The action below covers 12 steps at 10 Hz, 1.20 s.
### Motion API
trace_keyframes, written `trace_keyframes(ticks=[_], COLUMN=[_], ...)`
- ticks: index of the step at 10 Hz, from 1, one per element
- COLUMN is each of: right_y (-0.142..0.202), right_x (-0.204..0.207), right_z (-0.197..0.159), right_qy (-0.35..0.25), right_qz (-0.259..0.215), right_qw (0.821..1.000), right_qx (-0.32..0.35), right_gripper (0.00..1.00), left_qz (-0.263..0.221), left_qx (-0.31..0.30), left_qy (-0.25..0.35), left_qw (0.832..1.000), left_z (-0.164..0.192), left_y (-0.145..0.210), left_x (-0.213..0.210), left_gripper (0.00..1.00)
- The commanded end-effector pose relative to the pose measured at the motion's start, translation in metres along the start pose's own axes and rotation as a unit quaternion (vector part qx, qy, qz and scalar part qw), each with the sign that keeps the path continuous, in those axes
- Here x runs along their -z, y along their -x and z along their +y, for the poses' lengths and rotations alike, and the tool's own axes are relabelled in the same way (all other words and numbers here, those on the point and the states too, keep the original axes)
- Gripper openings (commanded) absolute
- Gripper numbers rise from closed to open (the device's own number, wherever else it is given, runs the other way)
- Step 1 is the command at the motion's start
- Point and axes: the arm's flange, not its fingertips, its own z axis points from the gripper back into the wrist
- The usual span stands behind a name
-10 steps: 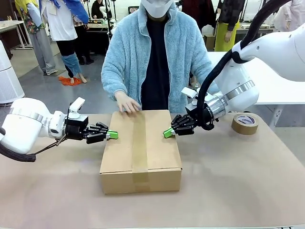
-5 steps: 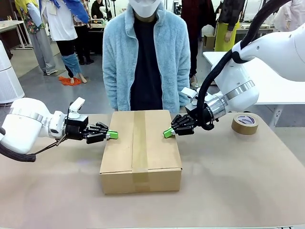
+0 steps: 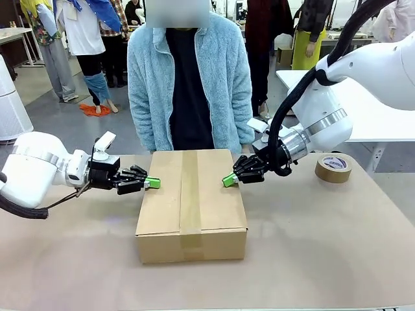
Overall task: Wrap the clocks to prevent damage.
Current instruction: After the human seals the box with tape, release both hands from the side flaps of the Package Box.
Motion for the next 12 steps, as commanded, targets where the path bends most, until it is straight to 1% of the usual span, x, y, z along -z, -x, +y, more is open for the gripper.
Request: trace_keyframes(ticks=[1,2,3,4,5,6,7,8,9,11,12], right_y=[-0.037,-0.065,-0.088,-0.106,-0.122,-0.136,-0.147,-0.154,-0.163,-0.171,-0.167], right_x=[-0.021,-0.033,-0.044,-0.053,-0.064,-0.075,-0.086,-0.094,-0.099,-0.098,-0.095], right_z=[0.033,0.062,0.084,0.102,0.122,0.138,0.151,0.168,0.184,0.201,0.197], right_qy=[0.033,0.051,0.066,0.072,0.084,0.097,0.117,0.136,0.149,0.151,0.134], right_qz=[0.085,0.139,0.178,0.205,0.227,0.233,0.227,0.224,0.225,0.238,0.251], right_qw=[0.996,0.988,0.98,0.974,0.966,0.962,0.96,0.958,0.956,0.953,0.952], right_qx=[0.02,0.037,0.059,0.07,0.091,0.101,0.111,0.116,0.116,0.111,0.117], right_gripper=[0.01,0.01,0.01,0.01,0.01,0.01,0.01,0.01,0.01,0.01,0.01], left_qz=[0.085,0.142,0.197,0.245,0.298,0.334,0.354,0.379,0.386,0.4,0.415], left_qx=[-0.014,-0.018,-0.024,-0.021,-0.004,0.003,0.011,0.014,0.016,0.013,0.008], left_qy=[0.002,0.001,-0.003,-0.008,-0.016,-0.026,-0.047,-0.071,-0.088,-0.108,-0.1], left_qw=[0.996,0.99,0.98,0.969,0.954,0.942,0.934,0.923,0.918,0.91,0.904], left_z=[-0.01,-0.03,-0.039,-0.047,-0.063,-0.076,-0.085,-0.102,-0.115,-0.131,-0.136], left_y=[-0.059,-0.097,-0.132,-0.159,-0.183,-0.206,-0.228,-0.248,-0.263,-0.276,-0.275], left_x=[-0.013,-0.018,-0.021,-0.025,-0.03,-0.036,-0.046,-0.059,-0.069,-0.079,-0.079], left_gripper=[0.0,0.0,0.0,0.0,0.0,0.0,0.0,0.0,0.0,0.0,0.0])
